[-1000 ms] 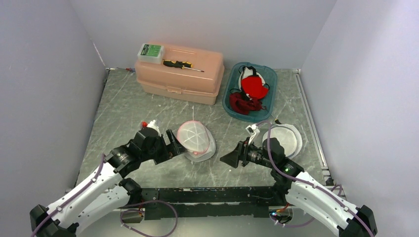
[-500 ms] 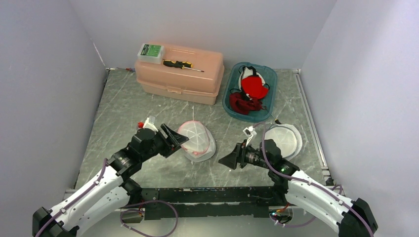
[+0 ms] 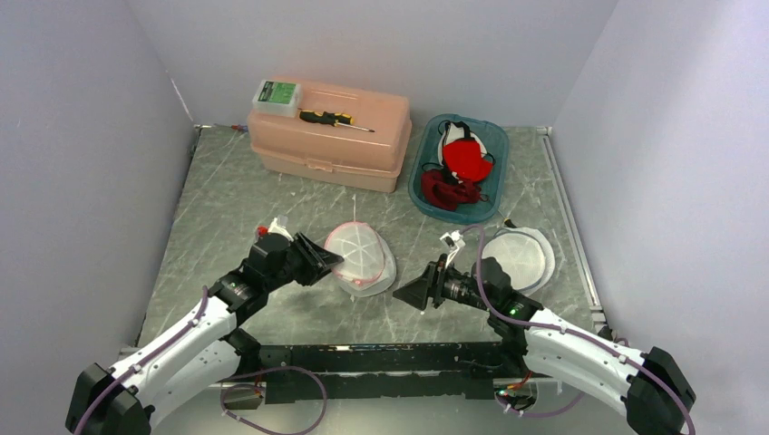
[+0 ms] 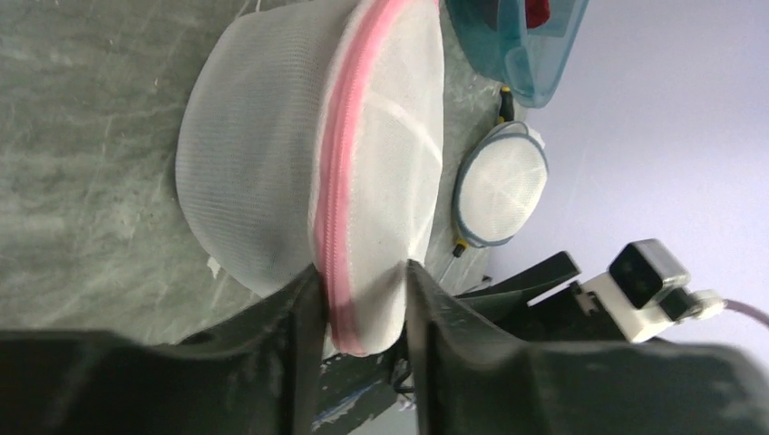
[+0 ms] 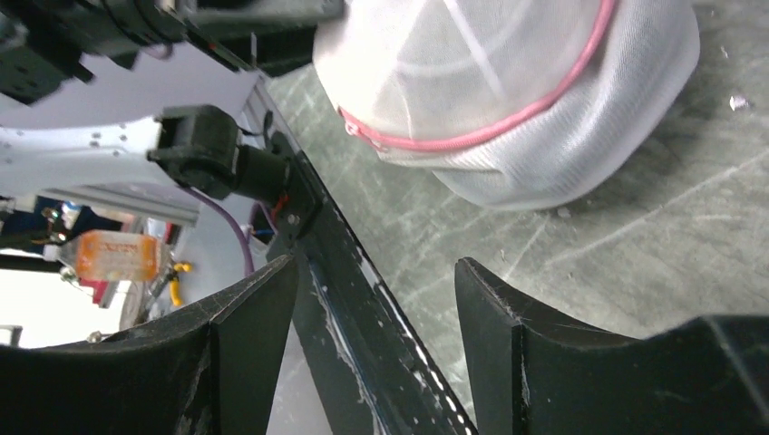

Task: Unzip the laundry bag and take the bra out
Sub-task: Unzip the laundry bag at the center of the board.

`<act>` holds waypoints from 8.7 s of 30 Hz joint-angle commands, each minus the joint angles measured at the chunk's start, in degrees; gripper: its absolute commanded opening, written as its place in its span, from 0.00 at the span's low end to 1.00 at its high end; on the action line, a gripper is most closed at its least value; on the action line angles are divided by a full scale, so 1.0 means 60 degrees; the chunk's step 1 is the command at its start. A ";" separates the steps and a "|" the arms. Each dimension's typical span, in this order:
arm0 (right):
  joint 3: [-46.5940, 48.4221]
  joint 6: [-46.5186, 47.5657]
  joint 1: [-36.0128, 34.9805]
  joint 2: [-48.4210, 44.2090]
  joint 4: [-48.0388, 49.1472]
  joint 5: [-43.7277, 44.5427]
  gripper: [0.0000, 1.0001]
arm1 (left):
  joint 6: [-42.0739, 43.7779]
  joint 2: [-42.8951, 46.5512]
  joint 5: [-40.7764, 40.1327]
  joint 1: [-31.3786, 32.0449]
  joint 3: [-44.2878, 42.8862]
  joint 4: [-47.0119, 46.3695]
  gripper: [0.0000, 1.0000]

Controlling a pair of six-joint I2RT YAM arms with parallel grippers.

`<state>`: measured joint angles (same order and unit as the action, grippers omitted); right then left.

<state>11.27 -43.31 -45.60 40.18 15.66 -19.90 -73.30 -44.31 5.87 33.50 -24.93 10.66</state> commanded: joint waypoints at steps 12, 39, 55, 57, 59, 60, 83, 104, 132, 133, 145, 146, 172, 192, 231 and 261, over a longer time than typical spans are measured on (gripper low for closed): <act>0.0477 -0.0519 -0.0140 0.0026 0.2821 0.0171 0.74 | -0.0019 -0.0034 0.0679 -0.0136 -0.1550 -0.0487 0.03; 0.2435 -0.0765 -0.0436 0.3320 0.5247 -0.0094 0.67 | 0.0087 -0.1203 0.0212 0.0419 -0.4219 -0.0940 0.03; 0.2385 -0.1309 -0.0437 0.3902 0.6513 -0.0243 0.59 | 0.0090 -0.1196 0.0018 0.0548 -0.4306 -0.0879 0.03; 0.2359 -0.1371 -0.0438 0.3949 0.6706 -0.0229 0.58 | 0.0087 -0.1164 -0.0042 0.0550 -0.4272 -0.0848 0.03; 0.2341 -0.1407 -0.0441 0.3975 0.6834 -0.0215 0.54 | 0.0099 -0.1108 -0.0115 0.0564 -0.4255 -0.0797 0.03; 0.2367 -0.1422 -0.0441 0.3988 0.6843 -0.0221 0.53 | 0.0078 -0.1082 -0.0134 0.0569 -0.4234 -0.0800 0.03; 0.2275 -0.1609 -0.0437 0.4108 0.6296 0.0464 0.15 | 0.0055 -0.0866 -0.0202 0.0584 -0.4064 -0.0751 0.03; 0.2336 -0.1501 -0.0441 0.3924 0.6031 0.0446 0.24 | 0.0009 -0.0759 -0.0213 0.0641 -0.3857 -0.0829 0.03; 0.1699 0.0502 0.0029 0.1457 -0.1017 0.3285 0.00 | 0.0314 -0.1560 0.1092 0.0653 -0.3091 -0.2093 0.03; 0.1644 0.0629 0.0075 0.1326 -0.1303 0.3608 0.00 | 0.0379 -0.1641 0.1229 0.0659 -0.3072 -0.2240 0.03; 0.1239 0.2487 -0.0188 -0.1309 -0.3558 0.3982 0.00 | 0.2565 -0.4318 0.4074 0.0497 -0.3036 -0.4830 0.03; 0.1249 0.2523 -0.0236 -0.1384 -0.3695 0.3946 0.00 | 0.2812 -0.4628 0.4257 0.0429 -0.3135 -0.4838 0.03; 0.0849 0.2118 -0.2027 0.1016 -0.0771 0.4091 0.00 | 0.1310 -0.1119 -0.0085 0.0380 -0.1480 0.1625 0.95; 0.1820 0.3124 -0.3261 0.2544 -0.0420 0.3799 0.00 | -0.1242 -0.2810 -0.2098 0.3313 -0.1459 -0.1089 0.72; 0.1026 0.1970 -0.3489 -0.0003 -0.3057 0.6722 0.00 | 0.3500 -0.4411 0.2367 0.0669 -0.2593 -0.2106 0.03; 0.3073 0.2595 -0.5054 0.4571 0.0231 0.6774 0.00 | 0.2106 -0.1813 0.1750 0.0224 -0.1708 0.0103 0.94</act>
<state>26.76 -29.82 -76.03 66.96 12.08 23.62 -53.25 -56.77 18.83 31.88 -38.17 12.45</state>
